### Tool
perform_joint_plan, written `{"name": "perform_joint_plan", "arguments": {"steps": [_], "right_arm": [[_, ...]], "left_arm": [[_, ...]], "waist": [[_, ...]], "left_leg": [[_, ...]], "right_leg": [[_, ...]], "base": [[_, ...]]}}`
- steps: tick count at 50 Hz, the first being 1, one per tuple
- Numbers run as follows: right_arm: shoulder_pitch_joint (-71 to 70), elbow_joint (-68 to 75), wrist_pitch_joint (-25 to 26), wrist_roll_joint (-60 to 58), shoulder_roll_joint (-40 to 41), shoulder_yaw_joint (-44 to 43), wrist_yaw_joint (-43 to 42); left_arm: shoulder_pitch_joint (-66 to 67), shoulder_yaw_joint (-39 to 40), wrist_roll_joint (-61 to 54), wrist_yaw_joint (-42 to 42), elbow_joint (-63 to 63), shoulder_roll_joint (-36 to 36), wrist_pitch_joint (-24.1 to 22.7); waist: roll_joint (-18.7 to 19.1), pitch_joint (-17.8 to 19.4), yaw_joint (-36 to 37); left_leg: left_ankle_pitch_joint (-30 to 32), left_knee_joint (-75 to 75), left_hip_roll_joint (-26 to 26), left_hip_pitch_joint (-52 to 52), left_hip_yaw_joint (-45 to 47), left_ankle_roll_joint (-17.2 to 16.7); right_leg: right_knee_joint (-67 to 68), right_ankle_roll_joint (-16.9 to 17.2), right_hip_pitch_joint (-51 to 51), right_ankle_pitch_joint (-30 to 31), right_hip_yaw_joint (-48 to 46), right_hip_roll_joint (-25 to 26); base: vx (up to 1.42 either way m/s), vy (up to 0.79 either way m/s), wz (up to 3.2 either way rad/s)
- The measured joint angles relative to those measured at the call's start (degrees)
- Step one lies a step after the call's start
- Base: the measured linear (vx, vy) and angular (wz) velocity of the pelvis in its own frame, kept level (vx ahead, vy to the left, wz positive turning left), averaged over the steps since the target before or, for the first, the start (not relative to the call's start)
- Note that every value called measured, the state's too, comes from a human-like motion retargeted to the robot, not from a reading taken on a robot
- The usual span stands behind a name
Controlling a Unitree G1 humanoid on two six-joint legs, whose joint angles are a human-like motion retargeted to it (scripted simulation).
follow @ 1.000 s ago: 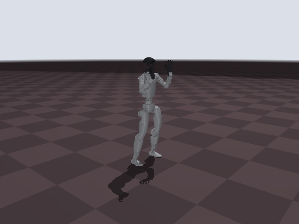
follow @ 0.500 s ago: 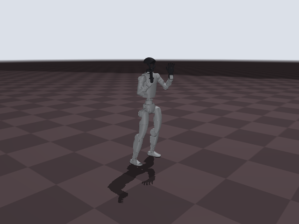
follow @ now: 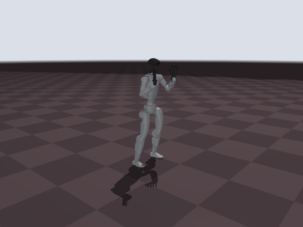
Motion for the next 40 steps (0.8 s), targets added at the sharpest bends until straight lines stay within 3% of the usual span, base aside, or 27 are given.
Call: {"name": "perform_joint_plan", "arguments": {"steps": [4, 9, 12, 15, 17, 19, 20, 22, 25, 27, 28, 30, 32, 34, 37, 40], "right_arm": [[-3.0, 0.1, 0.0, -1.8, 1.2, 0.0, 0.1], [-11.4, 0.3, 2.5, -3.6, 1.2, 2.9, -1.0], [-18.3, 0.7, 3.5, -4.0, -0.4, 4.2, -1.1], [-26.5, 3.2, 2.9, -2.6, -3.6, 4.0, 2.0], [-33.3, 6.0, 2.4, -0.1, -6.6, 4.6, 6.1], [-40.7, 9.3, 2.7, 4.0, -10.3, 6.9, 10.5], [-44.7, 11.4, 3.4, 6.7, -12.2, 8.7, 12.6], [-52.8, 17.1, 6.2, 11.9, -15.9, 14.5, 14.3], [-65.6, 30.1, 10.0, 17.4, -21.3, 27.6, 12.8], [-77.2, 43.9, 11.2, 19.3, -23.7, 40.6, 10.3], [-83.9, 52.1, 11.5, 19.9, -23.9, 47.9, 9.2], [-98.0, 70.7, 11.8, 20.7, -21.6, 63.5, 8.5], [-108.6, 89.1, 11.9, 21.7, -15.7, 76.0, 11.6], [-114.8, 103.3, 11.2, 25.5, -9.5, 83.3, 16.4], [-121.8, 116.0, 11.9, 30.0, -2.7, 85.1, 20.2], [-124.2, 111.6, 12.3, 32.2, -4.2, 85.3, 19.9]], "left_arm": [[1.3, 1.7, 1.3, 3.4, -0.3, -0.2, -0.1], [2.5, 4.3, -0.1, 6.6, 0.7, -2.9, 0.0], [-0.2, 5.2, -1.1, 5.0, 1.2, -3.8, 0.5], [-6.2, 5.1, 0.4, 3.4, 3.1, -3.1, 2.1], [-11.7, 5.5, -1.0, 1.2, 5.7, -1.2, 2.5], [-17.5, 5.4, -6.5, -2.9, 9.2, 2.0, 1.9], [-20.8, 4.8, -10.9, -5.4, 11.4, 4.1, 1.6], [-29.6, 0.2, -22.1, -9.5, 16.9, 9.3, 1.6], [-48.2, -13.2, -32.2, -11.1, 30.3, 14.5, 3.5], [-63.5, -23.7, -31.2, -10.5, 46.0, 13.5, 5.2], [-70.7, -28.5, -29.4, -10.4, 55.4, 11.8, 6.2], [-82.8, -36.4, -26.3, -11.1, 75.4, 7.7, 8.0], [-91.0, -43.7, -26.6, -13.7, 93.0, 4.2, 8.5], [-96.3, -52.5, -28.6, -17.8, 105.3, 2.4, 7.5], [-102.6, -66.3, -31.3, -22.2, 113.8, 1.9, 4.4], [-105.5, -73.5, -28.3, -23.3, 113.4, 4.3, 4.2]], "waist": [[0.4, 3.9, 0.4], [2.3, 13.4, 0.3], [3.9, 20.2, 0.3], [3.7, 23.1, 1.6], [2.4, 22.1, 2.6], [0.7, 18.9, 3.2], [-0.4, 16.7, 3.2], [-2.9, 11.5, 1.8], [-5.8, 3.5, -2.7], [-7.7, -0.1, -5.8], [-8.4, -1.5, -6.9], [-7.6, -3.3, -7.8], [-4.0, -3.9, -6.9], [0.8, -4.4, -5.0], [7.4, -3.7, -0.9], [11.0, -4.9, 0.9]], "left_leg": [[0.5, 0.1, 0.7, -0.8, 1.3, 0.4], [-2.5, 8.7, 1.6, -3.6, 2.7, 2.8], [-9.2, 23.5, 3.8, -7.5, 3.1, 4.1], [-16.3, 38.1, 6.0, -11.3, 4.3, 4.9], [-19.1, 42.9, 7.0, -12.8, 5.5, 5.1], [-18.3, 42.0, 7.7, -12.8, 6.4, 4.8], [-16.6, 39.8, 7.9, -12.4, 6.8, 4.4], [-6.6, 29.8, 8.0, -9.9, 7.1, 3.4], [16.9, 10.2, 6.8, -4.3, 4.7, 1.0], [27.7, 1.6, 2.8, -1.4, -0.9, -1.6], [29.9, -0.5, 0.4, -0.4, -4.4, -2.7], [29.6, -1.1, -3.8, 0.9, -9.8, -4.4], [28.4, 1.0, -6.0, 1.3, -9.2, -5.0], [29.5, 1.8, -6.2, 1.4, -4.3, -5.6], [32.7, -1.5, -6.0, 2.4, 2.6, -8.7], [31.0, -4.9, -9.8, 1.9, 4.9, -9.0]], "right_leg": [[2.0, -0.6, -2.7, -0.2, 1.8, 0.8], [10.5, -4.2, -6.2, -5.2, 3.4, 1.0], [26.9, -7.8, -11.3, -13.5, 4.7, 1.6], [47.3, -9.3, -19.5, -20.7, 5.3, 1.5], [55.3, -9.7, -23.7, -23.1, 5.1, 1.2], [56.4, -10.5, -25.2, -23.9, 4.6, 1.5], [54.9, -10.9, -25.1, -23.6, 4.2, 1.8], [44.4, -11.2, -21.3, -18.2, 2.5, 2.9], [17.7, -9.8, -9.6, 2.7, -1.0, 5.7], [1.7, -4.8, -2.3, 21.6, -0.1, 6.4], [-2.7, -1.4, -0.3, 29.0, 1.9, 6.5], [-6.1, 4.3, 1.8, 36.6, 7.2, 6.8], [-5.0, 5.7, 2.1, 35.3, 8.9, 6.5], [-2.7, 4.4, 1.2, 31.6, 5.8, 5.0], [-1.2, 3.1, 0.0, 27.2, -2.5, 0.9], [-2.9, 5.8, -1.0, 27.4, -10.6, -7.1]], "base": [[-0.13, -0.10, -0.32], [-0.14, -0.11, -0.35], [-0.11, -0.14, -0.44], [-0.02, -0.19, -0.68], [0.11, -0.27, -0.66], [0.21, -0.36, -0.41], [0.28, -0.46, -0.10], [0.32, -0.55, 0.25], [0.32, -0.65, 0.83], [0.24, -0.66, 1.05], [0.17, -0.63, 0.79], [0.11, -0.59, 0.39], [0.06, -0.52, -0.19], [0.06, -0.46, -0.66], [0.09, -0.39, -0.80], [0.11, -0.30, -0.30]]}}
